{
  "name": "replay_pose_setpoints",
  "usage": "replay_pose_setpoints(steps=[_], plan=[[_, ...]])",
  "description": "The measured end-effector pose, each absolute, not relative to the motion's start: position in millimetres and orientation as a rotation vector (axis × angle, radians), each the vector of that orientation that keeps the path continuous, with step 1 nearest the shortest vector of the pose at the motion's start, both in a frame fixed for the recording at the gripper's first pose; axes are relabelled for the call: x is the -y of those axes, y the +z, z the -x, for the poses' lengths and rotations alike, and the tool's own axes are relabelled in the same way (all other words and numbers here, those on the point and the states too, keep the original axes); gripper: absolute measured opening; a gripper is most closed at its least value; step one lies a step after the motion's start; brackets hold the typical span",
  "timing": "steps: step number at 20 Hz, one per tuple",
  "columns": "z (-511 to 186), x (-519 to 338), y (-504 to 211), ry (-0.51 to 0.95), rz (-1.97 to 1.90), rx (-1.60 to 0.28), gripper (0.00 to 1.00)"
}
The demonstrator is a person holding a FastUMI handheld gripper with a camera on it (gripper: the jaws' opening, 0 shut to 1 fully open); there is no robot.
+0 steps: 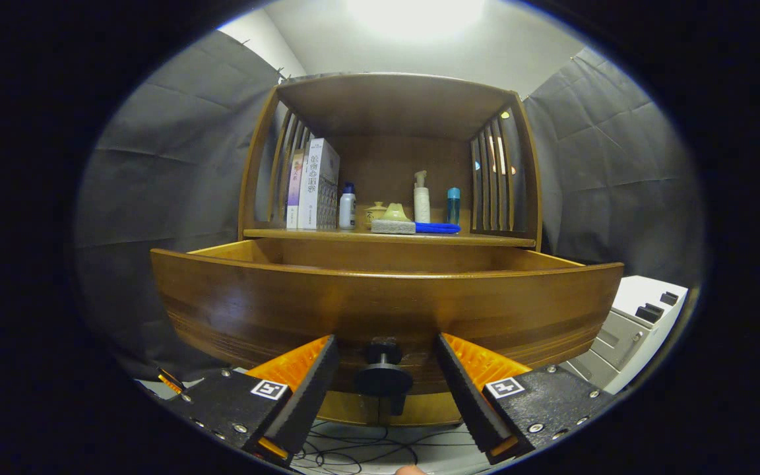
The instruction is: Pull open the drawer, take out the items inside it, and place them on the countertop above the cabinet.
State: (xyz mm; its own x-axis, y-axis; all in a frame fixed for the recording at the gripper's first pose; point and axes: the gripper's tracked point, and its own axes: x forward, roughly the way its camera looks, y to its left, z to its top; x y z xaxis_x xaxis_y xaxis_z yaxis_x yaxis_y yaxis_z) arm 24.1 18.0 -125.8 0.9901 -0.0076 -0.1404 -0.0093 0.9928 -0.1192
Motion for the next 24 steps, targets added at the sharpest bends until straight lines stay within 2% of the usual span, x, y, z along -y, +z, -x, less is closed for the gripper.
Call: replay_pose_setpoints(steps=[24], plan=[[-106,-24,-119,-0.02,0.031,-0.174,0.95]])
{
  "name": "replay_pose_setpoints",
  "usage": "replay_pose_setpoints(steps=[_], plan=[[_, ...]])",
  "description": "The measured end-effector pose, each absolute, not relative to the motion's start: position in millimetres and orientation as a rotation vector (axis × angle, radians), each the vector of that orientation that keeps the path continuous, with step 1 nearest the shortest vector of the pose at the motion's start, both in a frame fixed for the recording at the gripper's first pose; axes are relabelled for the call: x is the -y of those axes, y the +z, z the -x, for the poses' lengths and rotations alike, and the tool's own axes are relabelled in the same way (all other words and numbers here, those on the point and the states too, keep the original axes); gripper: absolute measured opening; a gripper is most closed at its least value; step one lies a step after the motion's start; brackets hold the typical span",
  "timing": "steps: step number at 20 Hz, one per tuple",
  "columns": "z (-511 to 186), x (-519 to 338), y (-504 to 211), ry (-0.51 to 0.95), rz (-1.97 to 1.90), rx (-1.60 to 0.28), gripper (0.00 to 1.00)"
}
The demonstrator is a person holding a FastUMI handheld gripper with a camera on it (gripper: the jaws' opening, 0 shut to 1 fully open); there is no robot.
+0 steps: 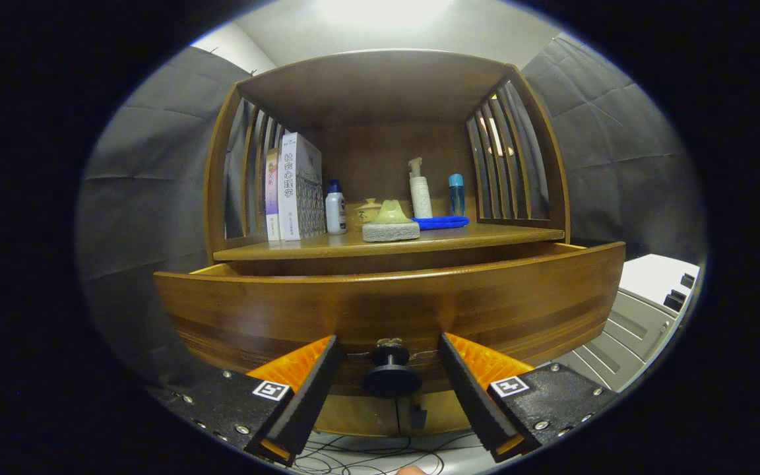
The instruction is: Pull open the drawer, take out the items inside it, and place them on the countertop above the cabinet.
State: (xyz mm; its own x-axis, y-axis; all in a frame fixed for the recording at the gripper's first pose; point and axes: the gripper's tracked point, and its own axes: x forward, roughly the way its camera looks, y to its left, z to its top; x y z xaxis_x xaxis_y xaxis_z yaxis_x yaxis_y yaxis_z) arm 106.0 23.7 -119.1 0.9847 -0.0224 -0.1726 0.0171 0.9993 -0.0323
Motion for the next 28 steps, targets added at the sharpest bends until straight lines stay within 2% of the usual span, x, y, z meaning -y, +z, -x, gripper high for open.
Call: replay_pose_setpoints(steps=[28], plan=[[-189,-23,-124,-0.031,0.031,-0.194,0.95]])
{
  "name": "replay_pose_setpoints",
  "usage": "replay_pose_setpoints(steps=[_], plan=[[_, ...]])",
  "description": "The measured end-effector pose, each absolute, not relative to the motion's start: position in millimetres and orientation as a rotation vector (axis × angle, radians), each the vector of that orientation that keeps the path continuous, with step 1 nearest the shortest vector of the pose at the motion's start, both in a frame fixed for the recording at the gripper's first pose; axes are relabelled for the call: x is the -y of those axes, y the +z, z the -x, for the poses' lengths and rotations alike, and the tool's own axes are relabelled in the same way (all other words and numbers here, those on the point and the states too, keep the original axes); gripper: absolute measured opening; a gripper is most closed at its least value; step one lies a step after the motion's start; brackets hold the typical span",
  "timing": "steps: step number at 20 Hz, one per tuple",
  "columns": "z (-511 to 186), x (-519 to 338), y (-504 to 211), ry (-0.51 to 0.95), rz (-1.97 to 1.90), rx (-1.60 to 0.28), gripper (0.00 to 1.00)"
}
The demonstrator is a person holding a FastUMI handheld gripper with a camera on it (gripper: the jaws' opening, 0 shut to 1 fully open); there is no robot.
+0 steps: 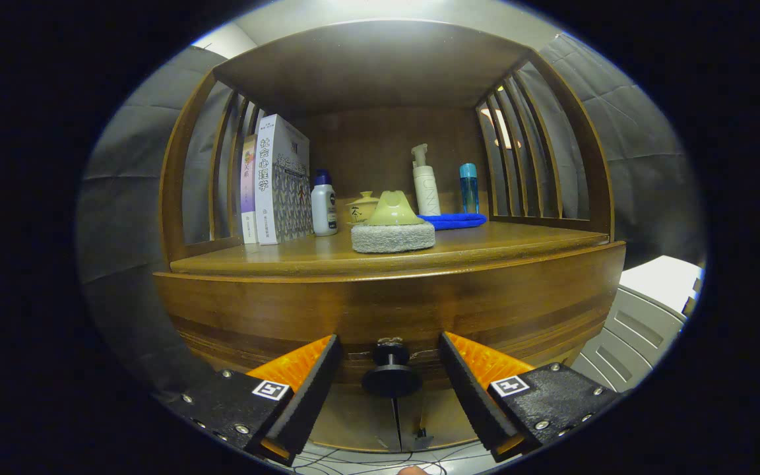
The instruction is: Pull open the drawer, take out the items inside it, and place them on the countertop above the cabinet.
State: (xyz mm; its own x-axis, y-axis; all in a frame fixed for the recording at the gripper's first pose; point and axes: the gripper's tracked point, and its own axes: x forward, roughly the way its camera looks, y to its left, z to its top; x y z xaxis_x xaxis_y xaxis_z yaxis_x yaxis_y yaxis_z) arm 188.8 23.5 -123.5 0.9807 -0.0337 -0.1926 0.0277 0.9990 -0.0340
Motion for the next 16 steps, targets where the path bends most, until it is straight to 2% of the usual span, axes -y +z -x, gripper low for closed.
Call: replay_pose_setpoints(steps=[10,16], plan=[[-200,-26,-125,-0.035,0.033,-0.197,0.95],[-168,-29,-77,-0.005,0.043,-0.107,0.95]])
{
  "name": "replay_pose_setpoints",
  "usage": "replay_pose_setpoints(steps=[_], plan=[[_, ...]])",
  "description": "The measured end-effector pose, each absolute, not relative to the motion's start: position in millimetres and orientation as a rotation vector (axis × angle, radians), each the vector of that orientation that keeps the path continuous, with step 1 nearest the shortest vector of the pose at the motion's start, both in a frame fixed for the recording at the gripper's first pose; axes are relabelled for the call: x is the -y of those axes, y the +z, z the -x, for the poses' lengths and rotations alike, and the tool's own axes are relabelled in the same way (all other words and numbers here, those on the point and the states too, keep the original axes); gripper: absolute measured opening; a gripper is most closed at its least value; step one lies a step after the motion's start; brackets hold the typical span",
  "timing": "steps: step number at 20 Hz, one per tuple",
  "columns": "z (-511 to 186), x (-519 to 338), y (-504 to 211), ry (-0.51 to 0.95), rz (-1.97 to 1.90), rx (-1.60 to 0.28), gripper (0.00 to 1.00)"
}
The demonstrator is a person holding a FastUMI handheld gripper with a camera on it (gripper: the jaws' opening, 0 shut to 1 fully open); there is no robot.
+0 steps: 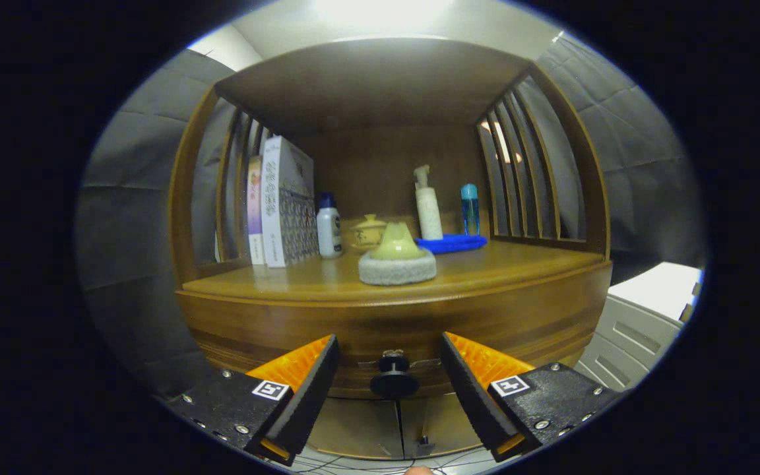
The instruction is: Pull open the drawer, take out the items inside it, and place them on the countertop above the cabinet.
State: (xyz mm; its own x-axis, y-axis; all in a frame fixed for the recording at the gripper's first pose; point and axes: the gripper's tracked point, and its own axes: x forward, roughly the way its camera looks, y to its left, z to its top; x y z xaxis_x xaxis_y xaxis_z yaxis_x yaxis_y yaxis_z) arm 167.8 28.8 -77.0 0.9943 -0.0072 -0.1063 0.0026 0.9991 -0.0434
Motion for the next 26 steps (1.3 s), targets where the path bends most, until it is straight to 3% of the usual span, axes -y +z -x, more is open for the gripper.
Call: replay_pose_setpoints(steps=[16,26], plan=[[-43,17,14,0.001,0.047,0.004,0.95],[7,8,22,0.045,0.044,0.036,0.95]])
